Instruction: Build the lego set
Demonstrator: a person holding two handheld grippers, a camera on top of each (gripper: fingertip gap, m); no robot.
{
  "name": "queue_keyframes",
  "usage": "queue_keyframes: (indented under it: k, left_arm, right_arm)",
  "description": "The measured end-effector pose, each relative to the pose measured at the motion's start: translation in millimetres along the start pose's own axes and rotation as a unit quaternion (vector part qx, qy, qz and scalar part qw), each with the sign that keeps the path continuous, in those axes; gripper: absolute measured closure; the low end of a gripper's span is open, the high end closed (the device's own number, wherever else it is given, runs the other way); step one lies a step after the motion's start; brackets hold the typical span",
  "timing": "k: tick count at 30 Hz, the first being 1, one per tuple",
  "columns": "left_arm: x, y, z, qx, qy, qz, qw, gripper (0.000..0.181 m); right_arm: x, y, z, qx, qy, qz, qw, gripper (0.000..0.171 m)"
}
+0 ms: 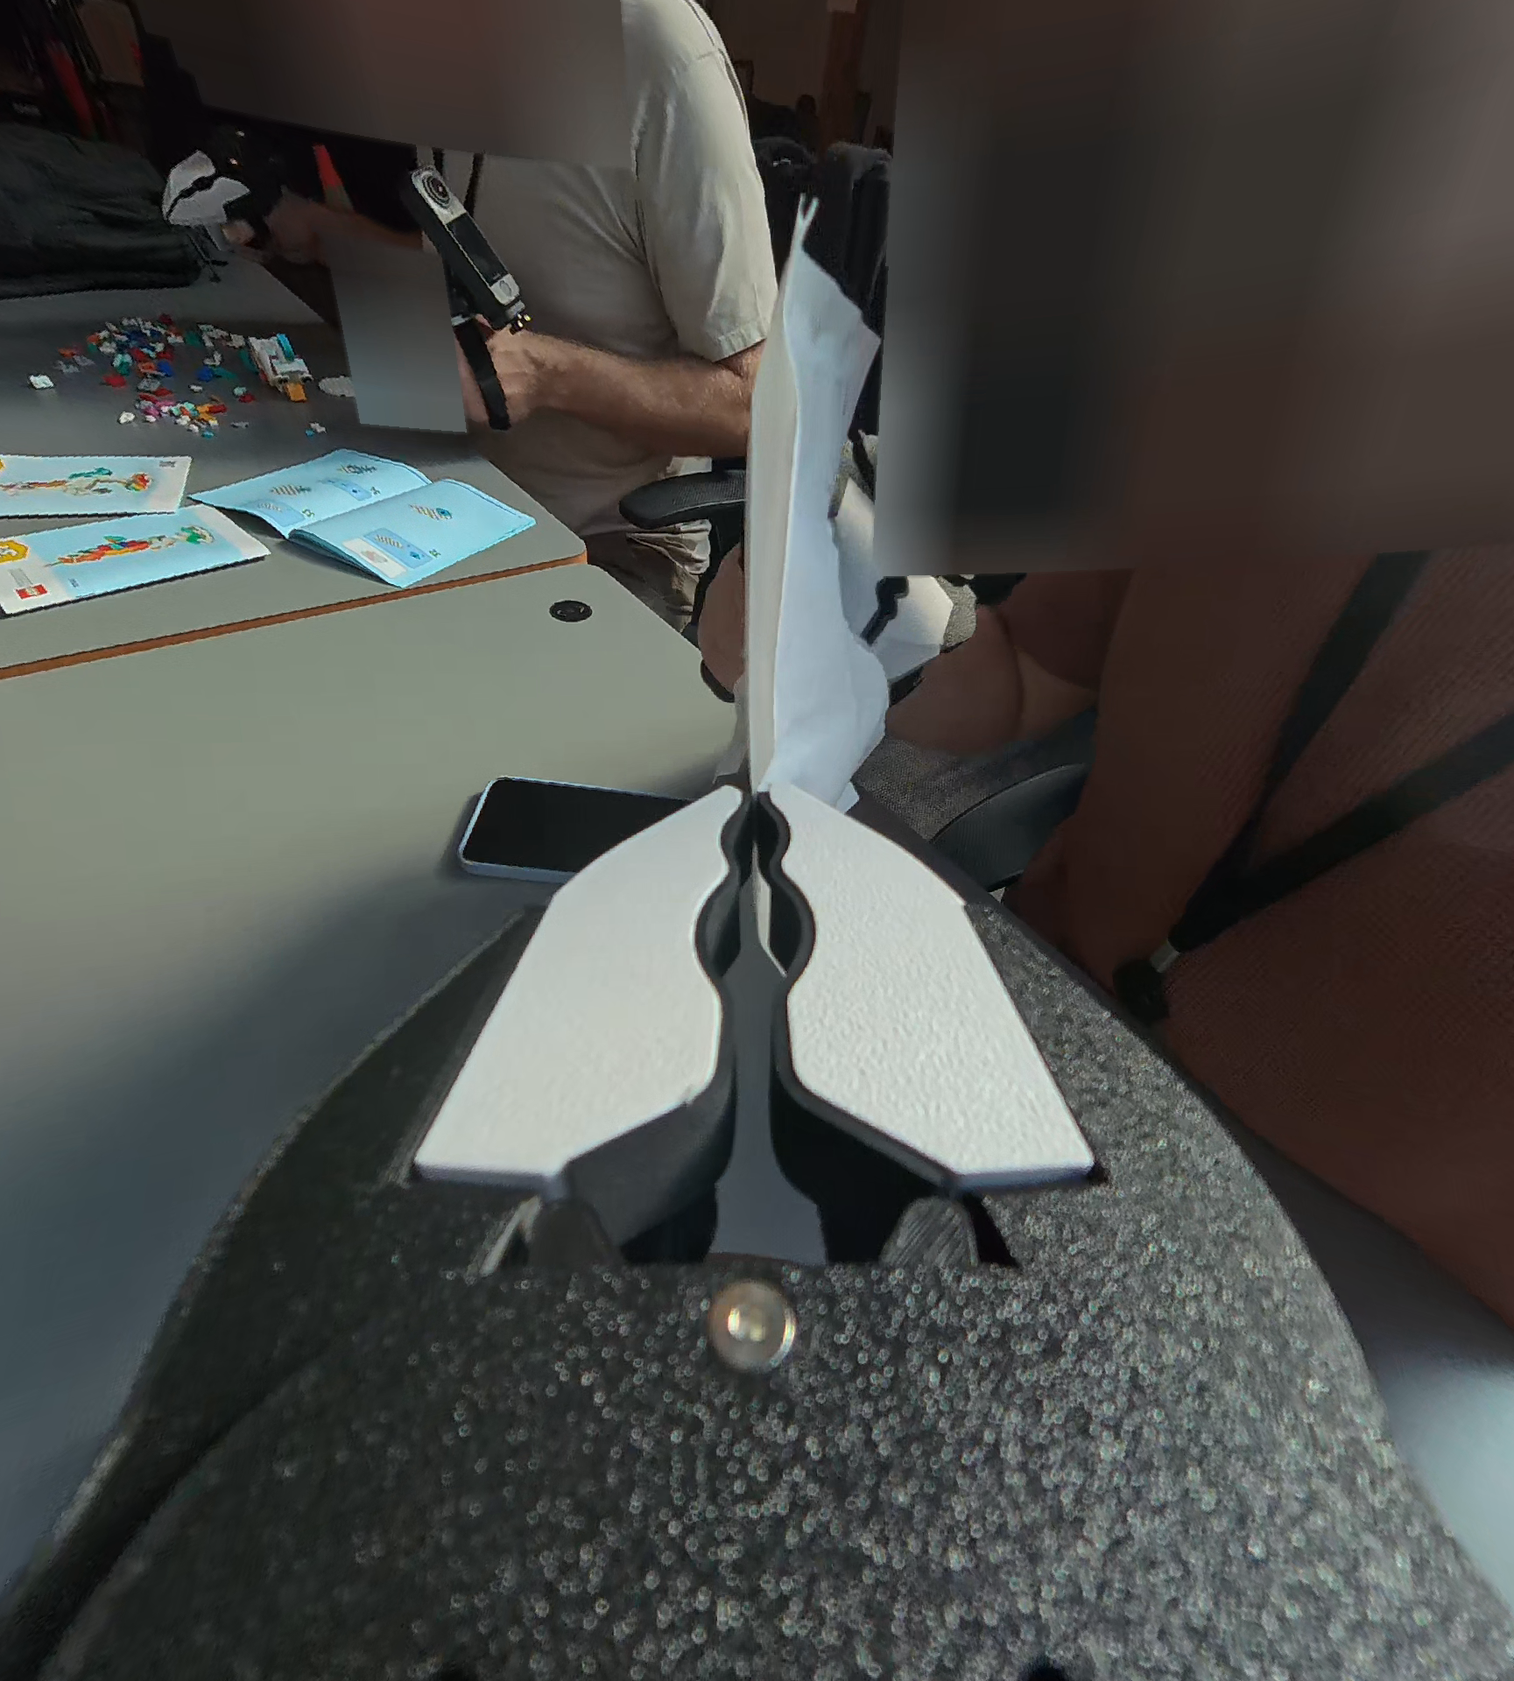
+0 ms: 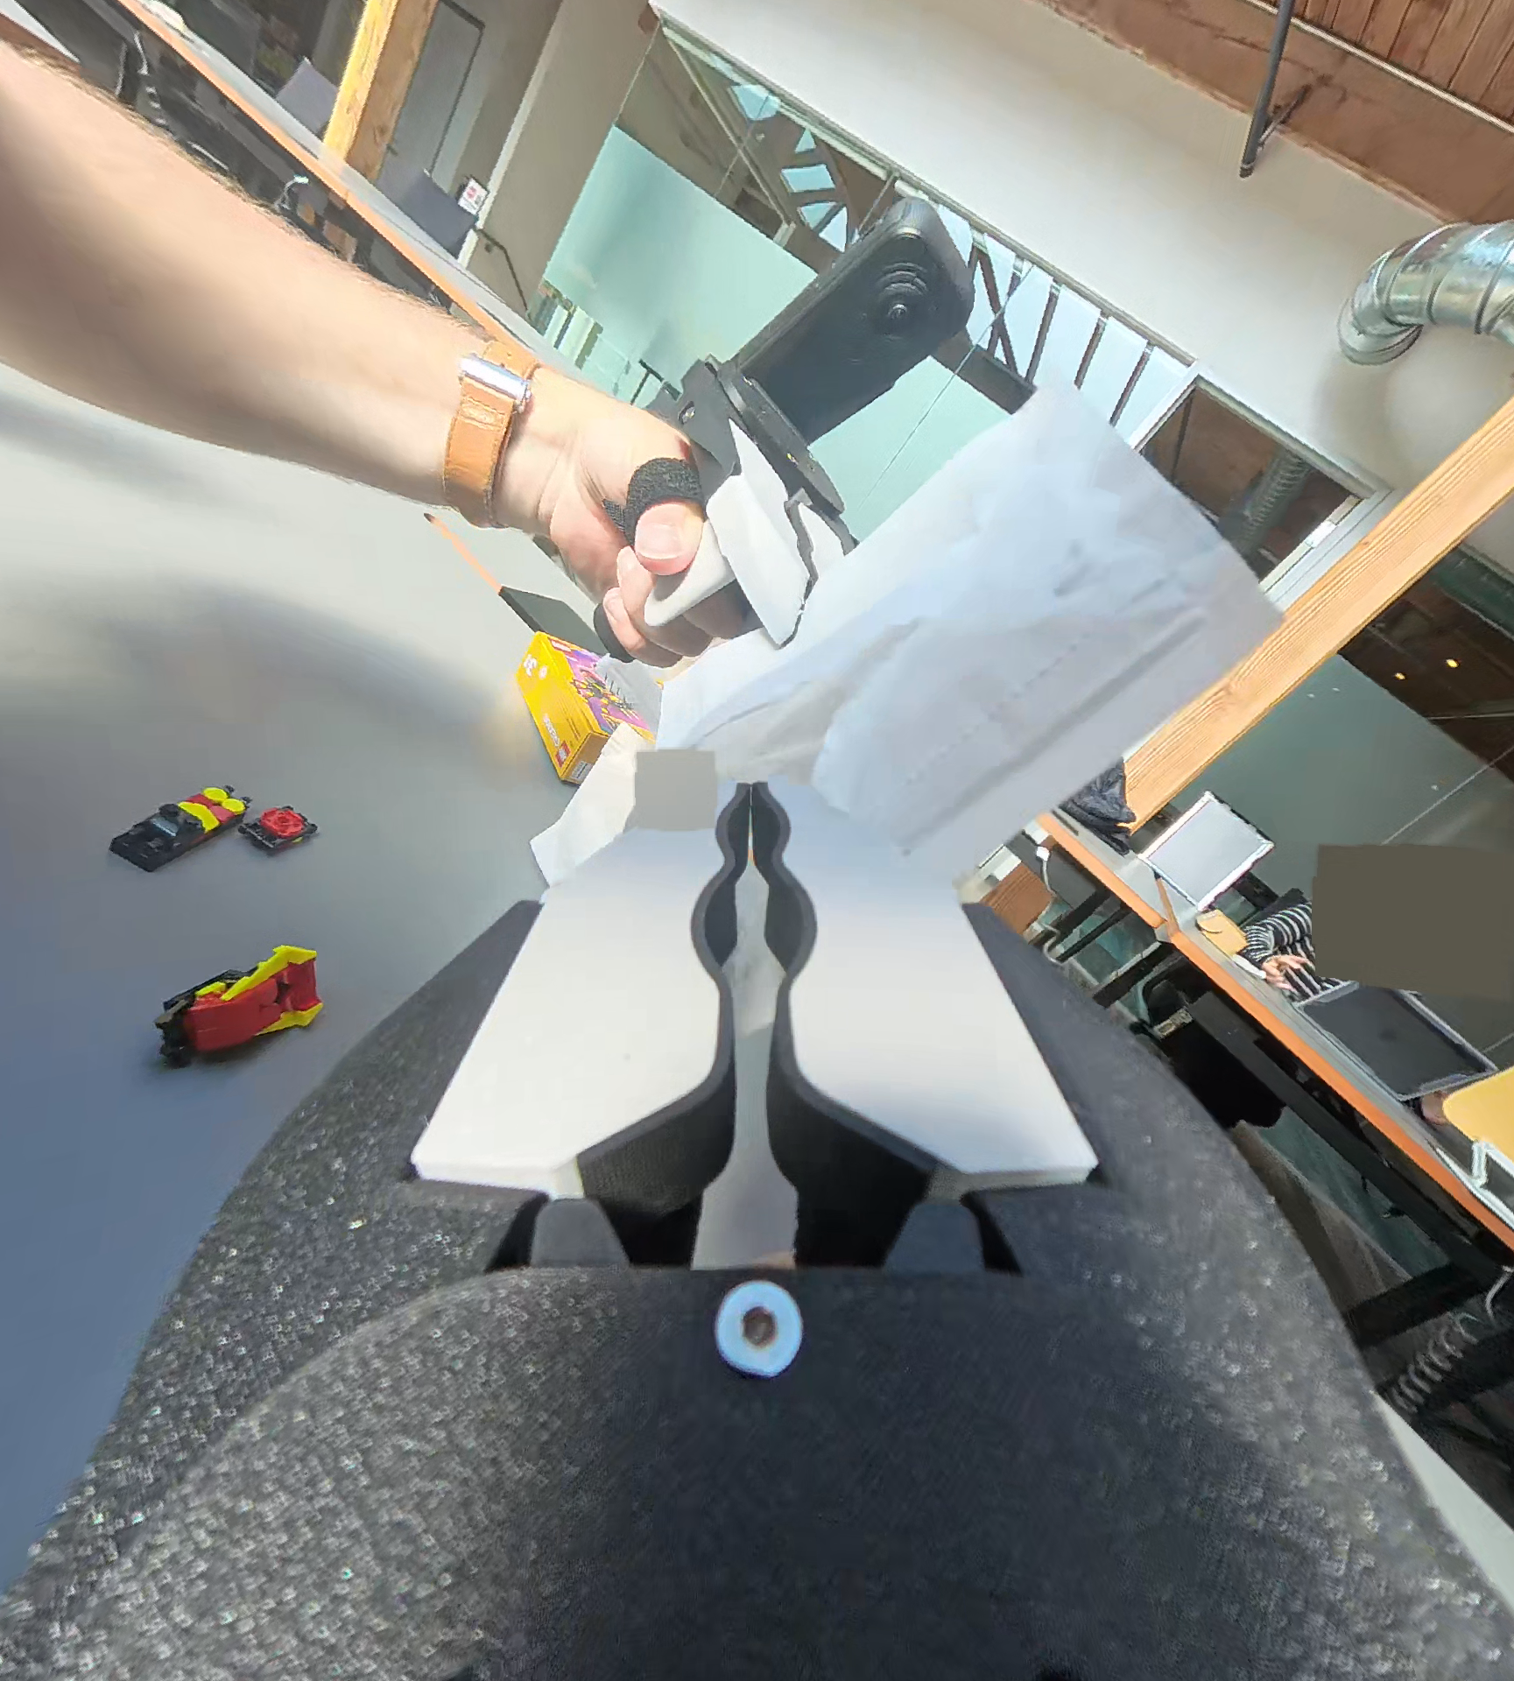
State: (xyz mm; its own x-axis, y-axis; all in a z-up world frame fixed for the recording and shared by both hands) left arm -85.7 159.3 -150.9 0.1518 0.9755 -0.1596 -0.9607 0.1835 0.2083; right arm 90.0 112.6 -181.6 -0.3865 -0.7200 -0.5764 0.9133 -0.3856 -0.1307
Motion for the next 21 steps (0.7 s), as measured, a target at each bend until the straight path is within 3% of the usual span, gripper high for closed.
queue_keyframes:
  k: [3, 8, 17, 21]
  left_arm:
    - [-0.5, -5.1, 1.0, -0.005, 0.004, -0.011, 1.000, 0.181]
    - [2.6, -5.1, 1.0, -0.030, 0.026, -0.014, 0.999, 0.181]
    - [9.6, -11.0, 10.3, -0.095, 0.080, 0.017, 0.992, 0.181]
    - [10.5, -21.3, 23.2, -0.010, 0.040, 0.068, 0.997, 0.181]
  right_arm:
    - [9.4, -8.7, -1.9, 0.007, 0.023, 0.023, 0.999, 0.169]
    - [11.7, -8.8, -4.6, -0.001, 0.045, 0.008, 0.999, 0.146]
    - [8.9, -11.4, -16.0, 0.025, 0.048, -0.014, 0.998, 0.146]
    - [4.5, -16.9, -34.0, 0.034, 0.006, -0.033, 0.999, 0.152]
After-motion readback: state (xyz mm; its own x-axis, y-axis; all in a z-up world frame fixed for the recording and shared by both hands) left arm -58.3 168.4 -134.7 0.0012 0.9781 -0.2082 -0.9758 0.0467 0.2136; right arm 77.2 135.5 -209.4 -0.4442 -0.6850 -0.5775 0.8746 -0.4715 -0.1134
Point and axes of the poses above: each gripper's, where its closed fingertips meet, y back along the fingers, z out of its top, x = y × z across the jaws, the point moved 6 cm from there along y, back along the fingers, and after that the axes turned 7 degrees about -z, right-handed, at the moved point
